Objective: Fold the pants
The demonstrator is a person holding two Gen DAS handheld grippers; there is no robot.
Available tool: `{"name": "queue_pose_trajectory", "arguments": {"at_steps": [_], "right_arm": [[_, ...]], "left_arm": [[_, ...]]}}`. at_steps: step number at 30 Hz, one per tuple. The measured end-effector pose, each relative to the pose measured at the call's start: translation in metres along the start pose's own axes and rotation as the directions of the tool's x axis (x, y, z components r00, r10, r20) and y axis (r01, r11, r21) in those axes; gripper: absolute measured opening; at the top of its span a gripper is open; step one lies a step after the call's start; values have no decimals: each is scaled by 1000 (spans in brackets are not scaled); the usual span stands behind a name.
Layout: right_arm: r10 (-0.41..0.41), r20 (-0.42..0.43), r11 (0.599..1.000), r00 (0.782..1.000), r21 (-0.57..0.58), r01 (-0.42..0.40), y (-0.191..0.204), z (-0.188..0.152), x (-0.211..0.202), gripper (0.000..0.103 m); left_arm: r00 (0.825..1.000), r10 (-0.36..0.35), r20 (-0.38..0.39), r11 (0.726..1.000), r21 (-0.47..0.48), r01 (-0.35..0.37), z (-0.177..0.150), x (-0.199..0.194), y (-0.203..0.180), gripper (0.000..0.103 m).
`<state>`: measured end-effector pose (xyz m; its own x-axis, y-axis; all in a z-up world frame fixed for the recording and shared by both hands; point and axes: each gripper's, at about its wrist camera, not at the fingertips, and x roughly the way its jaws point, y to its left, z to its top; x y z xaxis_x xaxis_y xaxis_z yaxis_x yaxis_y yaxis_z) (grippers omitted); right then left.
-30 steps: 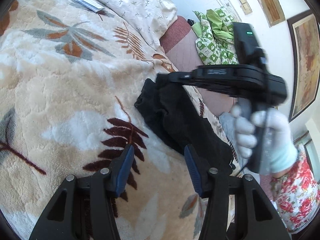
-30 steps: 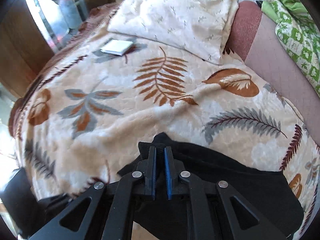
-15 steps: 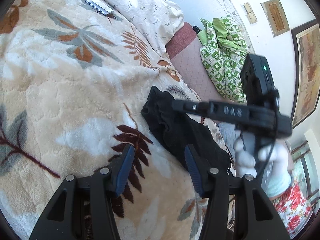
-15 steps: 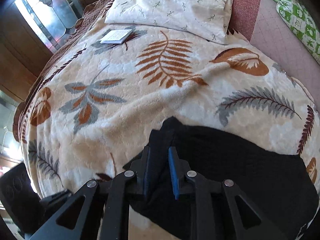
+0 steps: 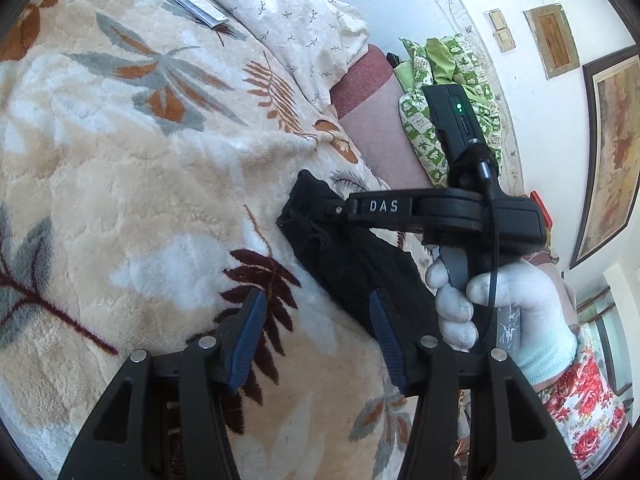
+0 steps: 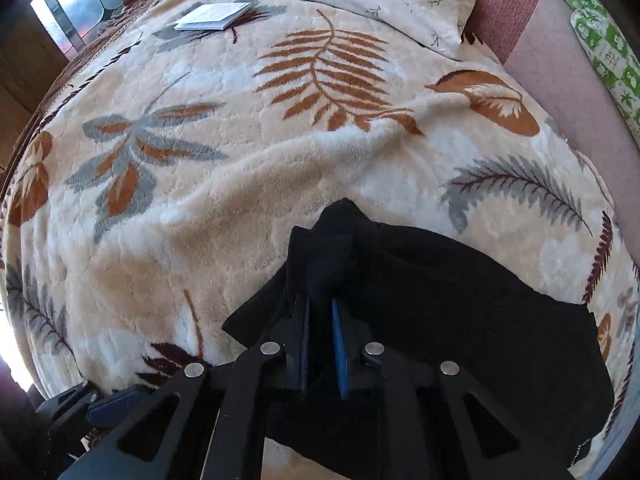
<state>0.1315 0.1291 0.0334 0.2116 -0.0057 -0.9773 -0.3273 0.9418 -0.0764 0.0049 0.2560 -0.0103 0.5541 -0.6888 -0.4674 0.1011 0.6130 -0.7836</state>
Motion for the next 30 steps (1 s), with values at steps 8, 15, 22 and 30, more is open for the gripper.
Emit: {"name": "queue_pose_trajectory", "arguments": {"at_steps": [8,15,22,30], "right_arm": [[12,88,986,996,162,-27,-24,24,-5,17],[115,139,988,984,83,-127,1,14,-30,56],[53,317,960,947,246,-136,-102,-55,-111,55],[-192,204,798,960,601,32,-277,-213,-112,55]], "left_arm": [[1000,13,-9,1000,10,-13,-3,5,-1,55],[999,32,-6,999,34,-32,-6,6,-4,55],[1000,29,-3,999,44,-29,-10,4,-5,56],[997,64,31,991,118,-67,-20,7,-14,60]]}}
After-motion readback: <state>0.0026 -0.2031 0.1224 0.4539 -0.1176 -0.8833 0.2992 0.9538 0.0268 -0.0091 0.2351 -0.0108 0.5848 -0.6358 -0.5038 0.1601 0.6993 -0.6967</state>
